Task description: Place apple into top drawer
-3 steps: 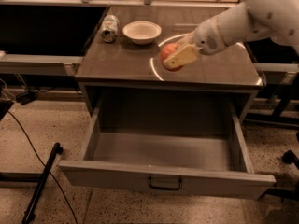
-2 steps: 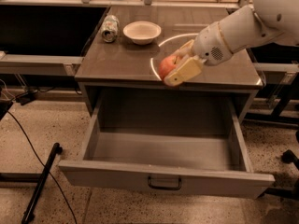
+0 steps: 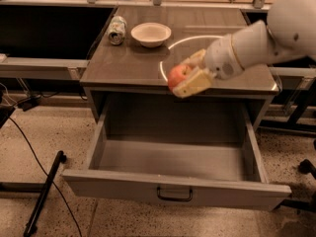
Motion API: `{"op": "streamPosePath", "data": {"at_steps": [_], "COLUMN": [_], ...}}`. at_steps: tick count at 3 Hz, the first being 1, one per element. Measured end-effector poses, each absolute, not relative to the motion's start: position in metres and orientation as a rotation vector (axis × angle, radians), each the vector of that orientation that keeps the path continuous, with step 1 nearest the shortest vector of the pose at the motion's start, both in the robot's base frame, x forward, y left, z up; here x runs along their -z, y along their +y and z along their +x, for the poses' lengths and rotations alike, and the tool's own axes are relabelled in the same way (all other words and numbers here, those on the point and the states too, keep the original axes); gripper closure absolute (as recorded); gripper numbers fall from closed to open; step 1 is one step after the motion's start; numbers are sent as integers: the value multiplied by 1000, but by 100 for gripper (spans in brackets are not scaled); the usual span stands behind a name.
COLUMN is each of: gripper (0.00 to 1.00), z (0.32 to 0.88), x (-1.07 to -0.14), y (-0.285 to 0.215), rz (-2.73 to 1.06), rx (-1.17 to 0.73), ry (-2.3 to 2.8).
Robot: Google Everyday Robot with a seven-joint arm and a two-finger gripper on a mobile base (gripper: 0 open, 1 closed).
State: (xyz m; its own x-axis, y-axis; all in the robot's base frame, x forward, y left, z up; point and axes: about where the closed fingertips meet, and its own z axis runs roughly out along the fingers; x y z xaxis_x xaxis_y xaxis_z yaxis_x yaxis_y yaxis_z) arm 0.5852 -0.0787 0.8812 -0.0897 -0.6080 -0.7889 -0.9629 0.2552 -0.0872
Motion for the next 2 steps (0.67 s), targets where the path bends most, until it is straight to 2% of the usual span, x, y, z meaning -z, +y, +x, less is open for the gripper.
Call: {"op": "streamPosePath", "data": {"at_steps": [2], "gripper": [100], "z": [548], "x": [-769], "y": [-82], "rz": [-1530], "rx": [-580], "ry": [1787]}}
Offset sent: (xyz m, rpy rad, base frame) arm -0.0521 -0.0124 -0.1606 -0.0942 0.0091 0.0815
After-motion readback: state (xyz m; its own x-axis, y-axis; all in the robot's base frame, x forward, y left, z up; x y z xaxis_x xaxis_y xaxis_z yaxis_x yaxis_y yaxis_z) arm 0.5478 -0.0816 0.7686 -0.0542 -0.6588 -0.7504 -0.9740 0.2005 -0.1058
